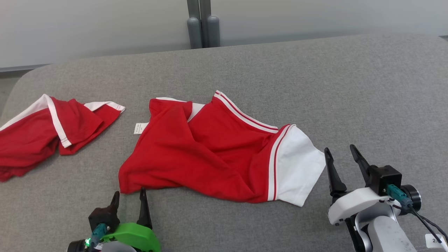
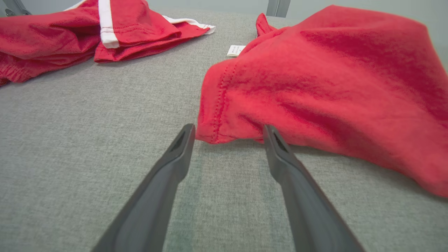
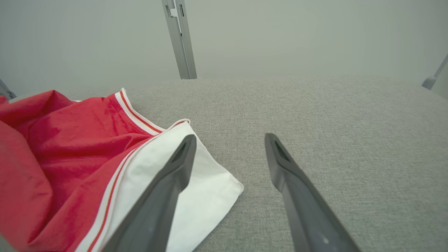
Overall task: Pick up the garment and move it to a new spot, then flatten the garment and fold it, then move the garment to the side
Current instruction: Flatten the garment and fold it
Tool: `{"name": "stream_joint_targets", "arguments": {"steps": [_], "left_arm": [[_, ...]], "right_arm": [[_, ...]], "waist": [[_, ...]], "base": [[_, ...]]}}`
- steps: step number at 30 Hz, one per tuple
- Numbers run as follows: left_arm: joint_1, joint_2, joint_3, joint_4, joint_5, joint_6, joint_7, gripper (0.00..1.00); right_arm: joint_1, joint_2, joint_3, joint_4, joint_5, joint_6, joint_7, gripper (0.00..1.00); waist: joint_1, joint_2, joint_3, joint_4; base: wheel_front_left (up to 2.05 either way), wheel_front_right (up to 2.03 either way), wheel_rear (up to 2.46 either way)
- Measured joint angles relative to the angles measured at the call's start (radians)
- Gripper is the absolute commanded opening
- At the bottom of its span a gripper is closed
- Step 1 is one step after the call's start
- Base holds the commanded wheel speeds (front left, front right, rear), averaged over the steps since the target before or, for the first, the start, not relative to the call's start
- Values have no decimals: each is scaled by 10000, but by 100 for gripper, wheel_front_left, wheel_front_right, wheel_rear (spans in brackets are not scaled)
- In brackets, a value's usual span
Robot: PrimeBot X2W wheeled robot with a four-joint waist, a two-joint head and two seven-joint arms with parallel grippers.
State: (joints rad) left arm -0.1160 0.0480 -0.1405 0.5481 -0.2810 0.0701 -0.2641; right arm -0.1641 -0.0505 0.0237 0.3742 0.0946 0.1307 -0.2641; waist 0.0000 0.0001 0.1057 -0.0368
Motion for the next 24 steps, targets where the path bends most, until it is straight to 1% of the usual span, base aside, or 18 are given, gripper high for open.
{"name": "stream_joint_targets", "arguments": {"steps": [3,17,18,19,21,22,24], "left_arm": [[-73,2,-10,75,-171,-96,0,100],[-389,0,456,180,-372,-88,-2,100],[-390,0,453,173,-336,-88,-2,95],[-390,0,441,155,-318,-94,0,45],[-386,0,403,115,-263,-132,0,26],[-384,0,380,94,-263,-155,0,0],[-375,0,291,113,-278,-190,-2,0]], "right_arm": [[-40,2,-31,-10,-23,0,0,100],[-246,0,-69,-79,-109,0,0,100],[-246,0,-77,-82,-109,0,0,100],[-246,0,-94,-86,-109,0,0,100],[-246,0,-117,-82,-109,0,0,100],[-246,0,-130,-81,-109,0,0,100],[-246,-2,-171,-67,-105,0,0,100]], "waist": [[0,0,108,-34],[0,-1,600,-207],[0,0,616,-205],[0,0,630,-196],[0,0,655,-166],[0,0,662,-146],[0,0,669,-75]], "base": [[0,0,0],[0,0,0],[0,0,0],[0,0,0],[0,0,0],[0,0,0],[0,0,0]]}}
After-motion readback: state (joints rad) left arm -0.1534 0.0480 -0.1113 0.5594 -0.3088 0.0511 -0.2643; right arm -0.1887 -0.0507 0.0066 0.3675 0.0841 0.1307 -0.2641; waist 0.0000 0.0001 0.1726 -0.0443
